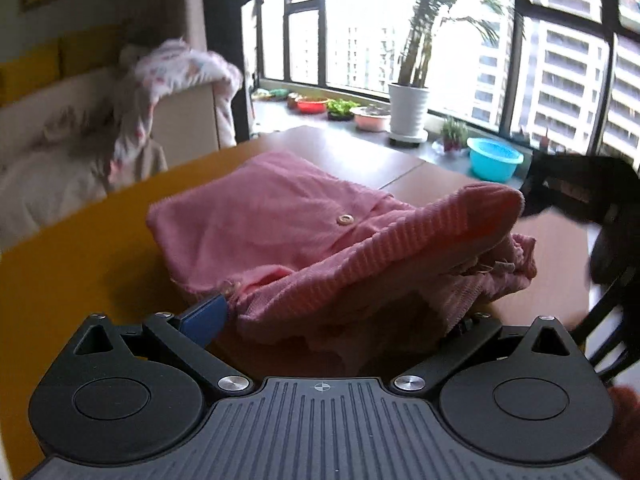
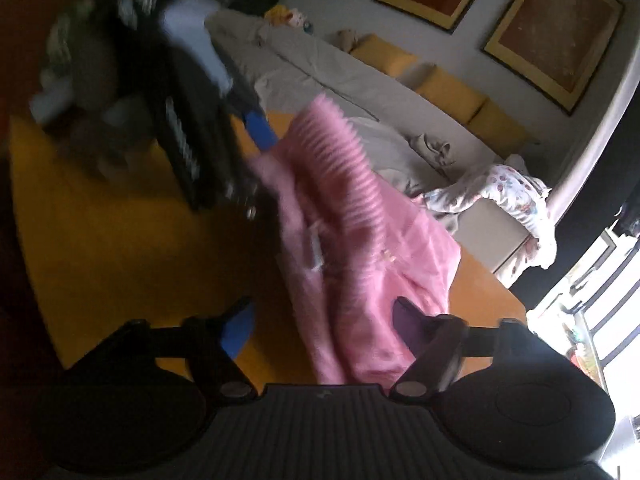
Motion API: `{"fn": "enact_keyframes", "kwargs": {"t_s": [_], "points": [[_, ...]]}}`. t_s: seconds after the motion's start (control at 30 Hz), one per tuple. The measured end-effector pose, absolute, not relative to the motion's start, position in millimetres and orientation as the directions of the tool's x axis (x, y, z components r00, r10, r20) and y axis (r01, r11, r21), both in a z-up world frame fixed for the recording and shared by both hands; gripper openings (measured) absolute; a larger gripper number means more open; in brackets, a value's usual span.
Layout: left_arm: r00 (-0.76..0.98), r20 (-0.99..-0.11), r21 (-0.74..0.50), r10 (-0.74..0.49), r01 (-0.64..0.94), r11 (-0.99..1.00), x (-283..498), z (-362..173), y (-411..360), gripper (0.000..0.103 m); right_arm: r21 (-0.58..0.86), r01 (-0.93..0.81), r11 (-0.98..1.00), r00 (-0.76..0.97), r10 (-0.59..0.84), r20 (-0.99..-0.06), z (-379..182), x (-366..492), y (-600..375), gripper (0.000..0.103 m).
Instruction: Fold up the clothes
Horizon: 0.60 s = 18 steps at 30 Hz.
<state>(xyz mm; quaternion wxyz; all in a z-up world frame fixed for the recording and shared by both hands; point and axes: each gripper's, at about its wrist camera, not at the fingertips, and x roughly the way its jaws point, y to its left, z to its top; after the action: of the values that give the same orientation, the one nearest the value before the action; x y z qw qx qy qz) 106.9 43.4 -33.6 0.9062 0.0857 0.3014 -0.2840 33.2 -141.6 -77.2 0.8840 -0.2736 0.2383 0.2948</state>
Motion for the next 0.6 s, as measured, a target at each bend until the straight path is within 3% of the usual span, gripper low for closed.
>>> {"fn": "enact_keyframes", "kwargs": {"t_s": [0.03,0.1,0.37,0.53,0.6], "points": [[0.649,-0.598,-0.034,-0.470,0.565,0.824,108.0,-34.2,44.5,0.103,-0.363,-0.644,0.673,0.721,0.375,-0.583,-82.0,36.0,-138.0,0.022],[0.642,-0.591,-0.021,-0.489,0.593,0.805,97.5,-29.9,52.0,0.103,-0.292,-0.646,0.705,0.701,0.399,-0.591,-66.1,47.8,-144.7,0.022],[0.720,-0.500,0.221,-0.481,0.643,0.733,45.5,-22.3,59.3,0.103,-0.114,-0.647,0.754,0.617,0.431,-0.658,-9.9,72.8,-158.4,0.021],[0.814,-0.368,0.443,-0.449,0.578,0.685,39.0,-31.6,27.0,0.103,-0.133,-0.688,0.713,0.584,0.435,-0.685,7.7,53.3,-163.7,0.020],[0.809,-0.360,0.461,-0.465,0.588,0.665,46.3,-33.8,20.5,0.103,-0.158,-0.712,0.684,0.571,0.434,-0.697,14.2,45.6,-163.6,0.020]]}}
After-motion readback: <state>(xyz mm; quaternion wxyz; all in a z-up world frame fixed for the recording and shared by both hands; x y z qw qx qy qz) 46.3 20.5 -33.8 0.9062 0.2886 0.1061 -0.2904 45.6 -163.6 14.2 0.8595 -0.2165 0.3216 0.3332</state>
